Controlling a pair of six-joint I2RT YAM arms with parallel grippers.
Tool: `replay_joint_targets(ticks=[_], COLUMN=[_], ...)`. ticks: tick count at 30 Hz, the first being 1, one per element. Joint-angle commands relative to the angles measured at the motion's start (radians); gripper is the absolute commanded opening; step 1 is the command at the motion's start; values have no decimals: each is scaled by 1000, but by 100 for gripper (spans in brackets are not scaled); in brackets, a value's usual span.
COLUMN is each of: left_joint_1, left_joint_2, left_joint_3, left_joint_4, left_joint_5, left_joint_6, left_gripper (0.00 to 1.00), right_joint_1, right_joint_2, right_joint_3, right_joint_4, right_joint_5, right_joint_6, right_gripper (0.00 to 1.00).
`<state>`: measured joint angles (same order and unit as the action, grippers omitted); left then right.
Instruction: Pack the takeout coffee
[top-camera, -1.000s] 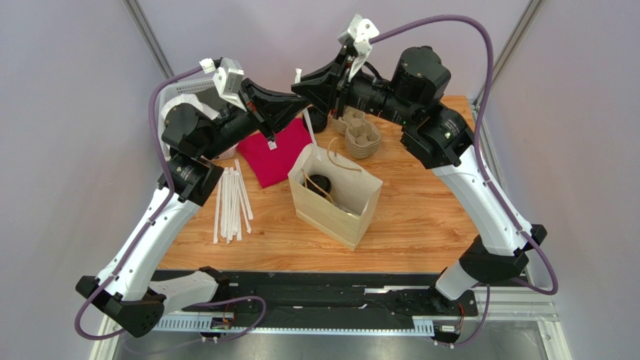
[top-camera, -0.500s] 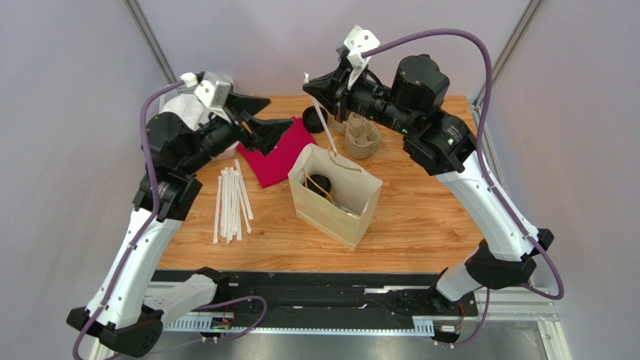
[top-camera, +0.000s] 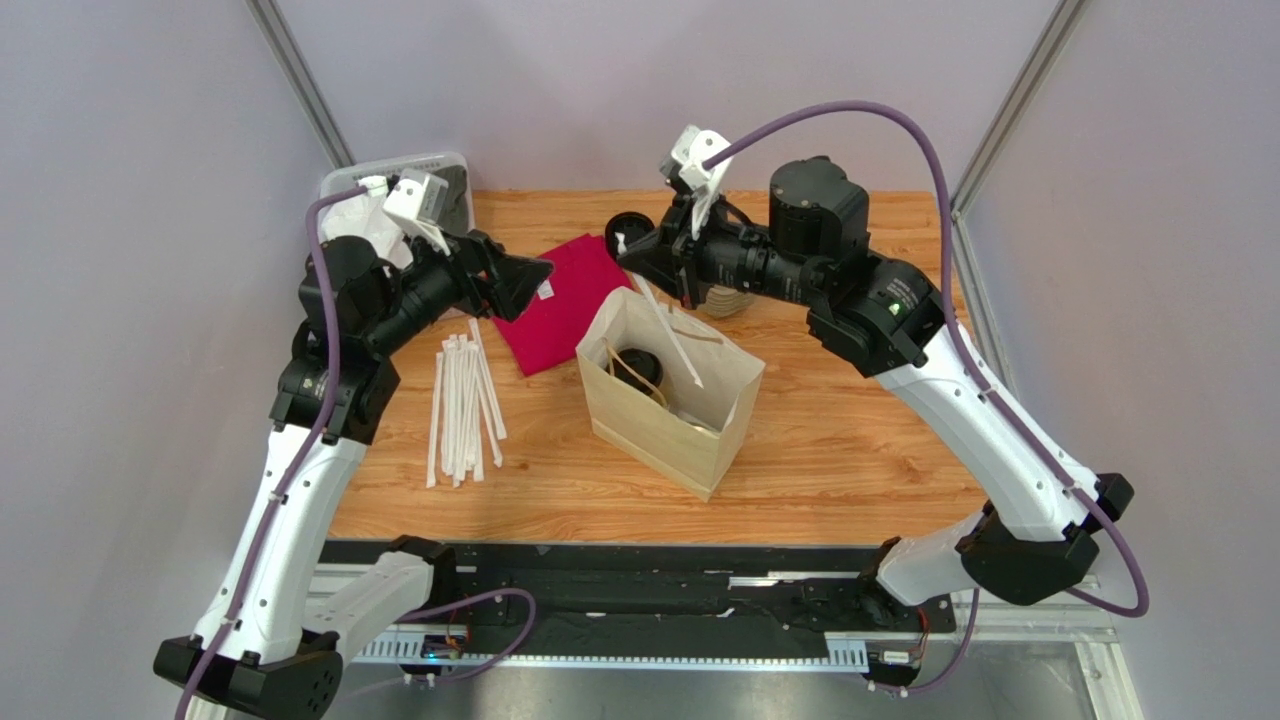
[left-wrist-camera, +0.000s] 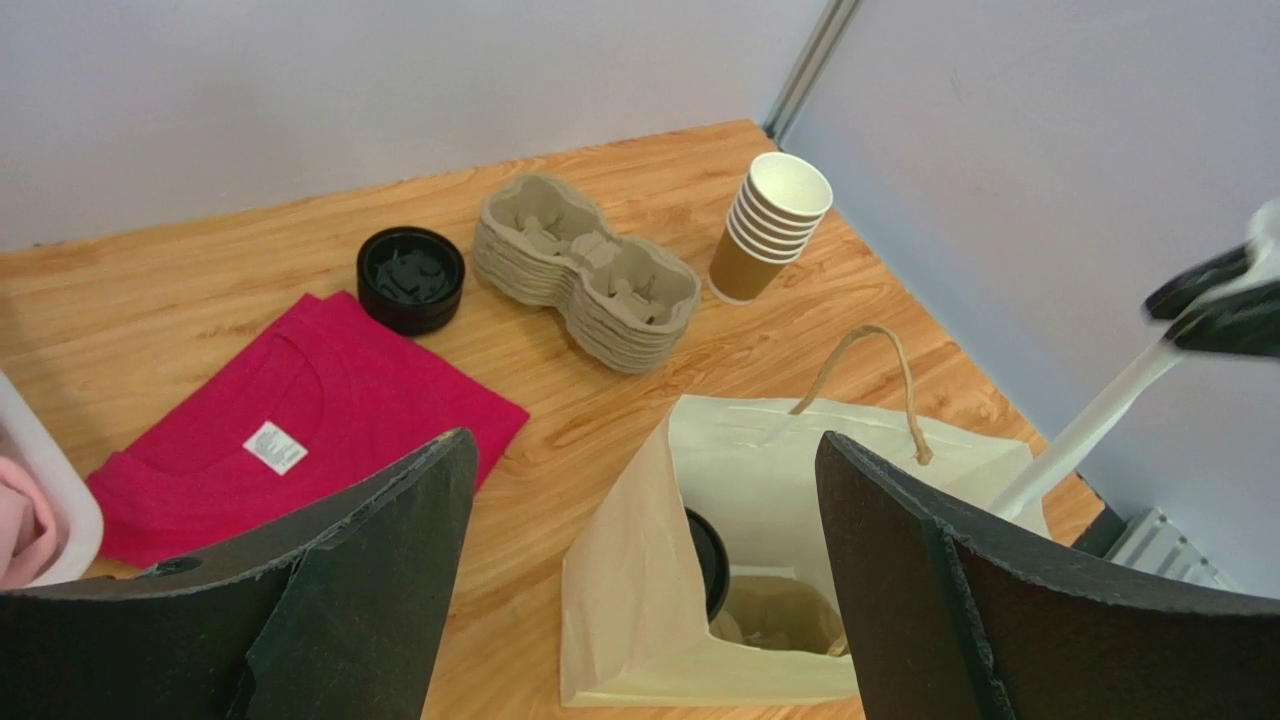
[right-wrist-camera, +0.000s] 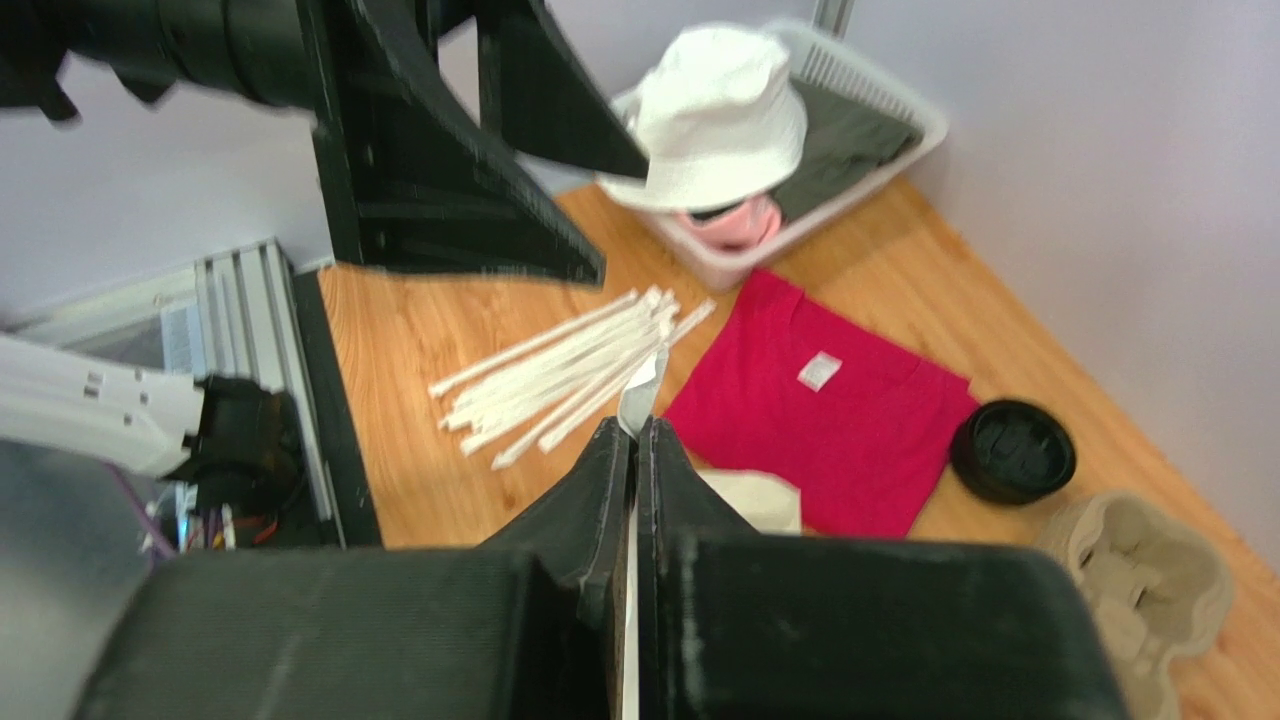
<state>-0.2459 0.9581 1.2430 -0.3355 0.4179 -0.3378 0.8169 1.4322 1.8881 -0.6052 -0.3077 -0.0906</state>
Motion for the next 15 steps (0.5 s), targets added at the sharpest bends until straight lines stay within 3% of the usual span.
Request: replay_joint_targets(ticks=[1, 3, 4, 7, 15], left_joint_1=[7, 7, 8, 16, 28], left_joint_2=[-42, -41, -39, -27, 93], left_joint_3=[3, 6, 7, 19, 144], left_joint_4=[-11, -43, -54, -111, -359], left_joint_5=[-31, -45, -53, -57, -73], left_joint_6=[-10, 3, 9, 19, 45], left_gripper=[91, 92, 92, 93, 97], right_joint_1=[4, 4, 4, 4, 4], right_joint_2=[-76, -90, -101, -113, -125], right_joint_3=[-108, -141, -156, -184, -123], right_joint_4=[-31, -37, -42, -51, -56], right_joint_5=[-39, -42, -42, -39, 22], right_joint_6=[-30, -63, -72, -78, -103], right_gripper=[0, 11, 25, 50, 75])
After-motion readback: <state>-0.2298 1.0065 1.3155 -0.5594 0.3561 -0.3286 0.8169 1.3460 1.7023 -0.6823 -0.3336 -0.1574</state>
